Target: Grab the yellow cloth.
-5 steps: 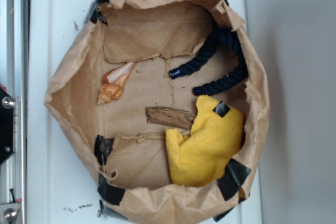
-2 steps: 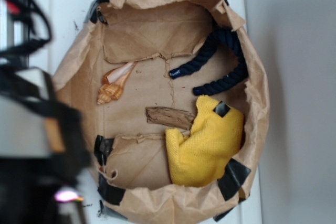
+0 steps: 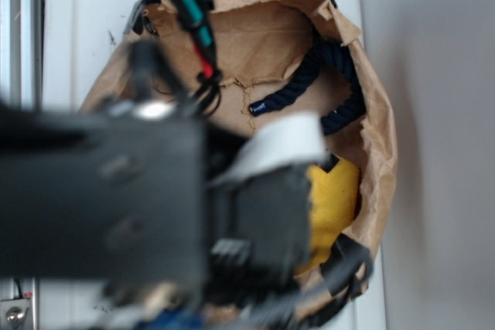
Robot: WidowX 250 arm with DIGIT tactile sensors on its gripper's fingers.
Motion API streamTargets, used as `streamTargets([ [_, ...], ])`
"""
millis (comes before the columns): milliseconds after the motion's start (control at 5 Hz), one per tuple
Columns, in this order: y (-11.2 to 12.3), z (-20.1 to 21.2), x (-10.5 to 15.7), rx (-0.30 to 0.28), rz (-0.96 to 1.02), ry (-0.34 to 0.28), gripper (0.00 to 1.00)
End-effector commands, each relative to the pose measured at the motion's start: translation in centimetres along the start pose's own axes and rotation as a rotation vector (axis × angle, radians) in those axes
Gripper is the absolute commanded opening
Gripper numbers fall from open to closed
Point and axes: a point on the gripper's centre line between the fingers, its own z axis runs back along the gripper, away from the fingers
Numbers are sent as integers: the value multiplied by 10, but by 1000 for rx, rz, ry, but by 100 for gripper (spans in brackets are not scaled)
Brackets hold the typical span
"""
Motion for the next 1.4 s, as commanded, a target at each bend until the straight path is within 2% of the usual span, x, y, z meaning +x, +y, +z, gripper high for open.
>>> streamTargets([
  [0,26,-16,18,-29,66,57,100],
  [400,26,-16,18,-29,66,57,100],
  [600,23,-47,18,-74,18,-39,100],
  [1000,2,-82,13,-44,-79,-116,100],
  [1200,-13,-84,12,-85,-139,-90,100],
])
